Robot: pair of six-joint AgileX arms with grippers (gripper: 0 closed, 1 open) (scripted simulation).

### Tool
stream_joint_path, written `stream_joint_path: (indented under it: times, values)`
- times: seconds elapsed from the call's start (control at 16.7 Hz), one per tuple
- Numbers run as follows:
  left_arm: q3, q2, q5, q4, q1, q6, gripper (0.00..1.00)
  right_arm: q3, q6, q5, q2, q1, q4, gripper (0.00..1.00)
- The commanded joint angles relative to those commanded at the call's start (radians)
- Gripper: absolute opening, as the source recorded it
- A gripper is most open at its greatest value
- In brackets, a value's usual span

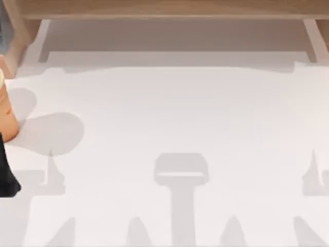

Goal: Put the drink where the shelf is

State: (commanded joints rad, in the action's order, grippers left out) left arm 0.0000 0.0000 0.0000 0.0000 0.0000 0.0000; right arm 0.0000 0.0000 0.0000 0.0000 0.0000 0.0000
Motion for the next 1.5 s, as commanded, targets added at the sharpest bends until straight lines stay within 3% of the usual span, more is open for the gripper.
stream_joint_path:
  times: [0.24,0.42,1.14,1.5]
  values:
    - [0.005,0.034,0.01,0.033,0.012,0.004,1.0,0.0,0.0,0.0,0.0,0.0,0.0,1.0]
    - [0.016,0.162,0.043,0.154,0.048,0.016,1.0,0.0,0.0,0.0,0.0,0.0,0.0,1.0]
    - [0.053,1.219,0.29,0.978,0.268,0.067,1.0,0.0,0.0,0.0,0.0,0.0,0.0,1.0]
    - [0.074,1.534,0.368,1.242,0.336,0.08,1.0,0.0,0.0,0.0,0.0,0.0,0.0,1.0]
